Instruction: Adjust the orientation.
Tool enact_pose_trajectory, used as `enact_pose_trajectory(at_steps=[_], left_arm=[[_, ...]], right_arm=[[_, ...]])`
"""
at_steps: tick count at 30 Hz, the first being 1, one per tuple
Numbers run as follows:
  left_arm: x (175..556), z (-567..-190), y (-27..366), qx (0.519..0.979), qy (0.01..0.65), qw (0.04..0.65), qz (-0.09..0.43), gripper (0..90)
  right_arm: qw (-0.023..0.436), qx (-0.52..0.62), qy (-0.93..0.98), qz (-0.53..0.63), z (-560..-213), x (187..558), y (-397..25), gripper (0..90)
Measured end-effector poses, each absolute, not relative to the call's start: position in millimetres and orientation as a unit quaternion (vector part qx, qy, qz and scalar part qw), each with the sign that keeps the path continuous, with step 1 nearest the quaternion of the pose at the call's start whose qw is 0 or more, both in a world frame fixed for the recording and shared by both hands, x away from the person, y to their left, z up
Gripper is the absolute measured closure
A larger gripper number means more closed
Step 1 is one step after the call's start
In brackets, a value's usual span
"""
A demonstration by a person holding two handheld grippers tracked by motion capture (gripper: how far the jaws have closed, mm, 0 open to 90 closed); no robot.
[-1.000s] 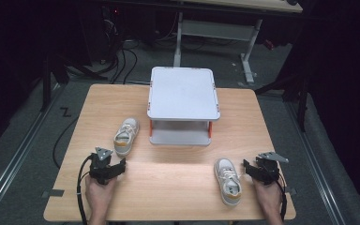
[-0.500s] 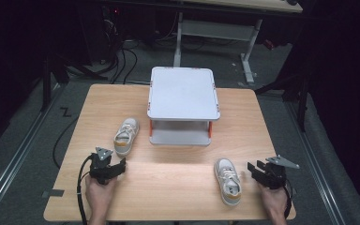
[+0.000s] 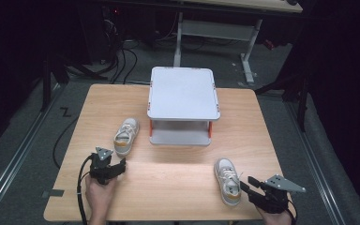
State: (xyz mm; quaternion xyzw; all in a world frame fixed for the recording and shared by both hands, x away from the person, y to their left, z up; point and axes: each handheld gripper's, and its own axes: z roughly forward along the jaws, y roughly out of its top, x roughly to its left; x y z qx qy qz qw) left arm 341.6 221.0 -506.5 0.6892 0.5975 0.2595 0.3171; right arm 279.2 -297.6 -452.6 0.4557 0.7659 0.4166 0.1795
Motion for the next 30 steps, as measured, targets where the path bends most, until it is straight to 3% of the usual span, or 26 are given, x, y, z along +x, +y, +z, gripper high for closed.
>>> enact_pose_trajectory(at_steps=[6,9,11,30], left_arm=[[341.6,-506.5,221.2,0.689,0.597,0.317,0.259,30.1],[341.6,-506.4,221.2,0.689,0.598,0.317,0.259,30.1],[341.6,-506.4,221.3,0.689,0.598,0.318,0.259,30.1],[341.6,-506.4,221.5,0.689,0.598,0.319,0.258,30.0]], right_arm=[[0.169,0.461,0.770,0.406,-461.7,291.9,-281.8,58.1],[0.183,0.464,0.772,0.393,-463.8,295.4,-275.7,62.1],[0.193,0.465,0.771,0.390,-462.4,294.5,-275.0,69.5],[0.259,0.465,0.763,0.367,-457.7,285.7,-266.6,80.3]])
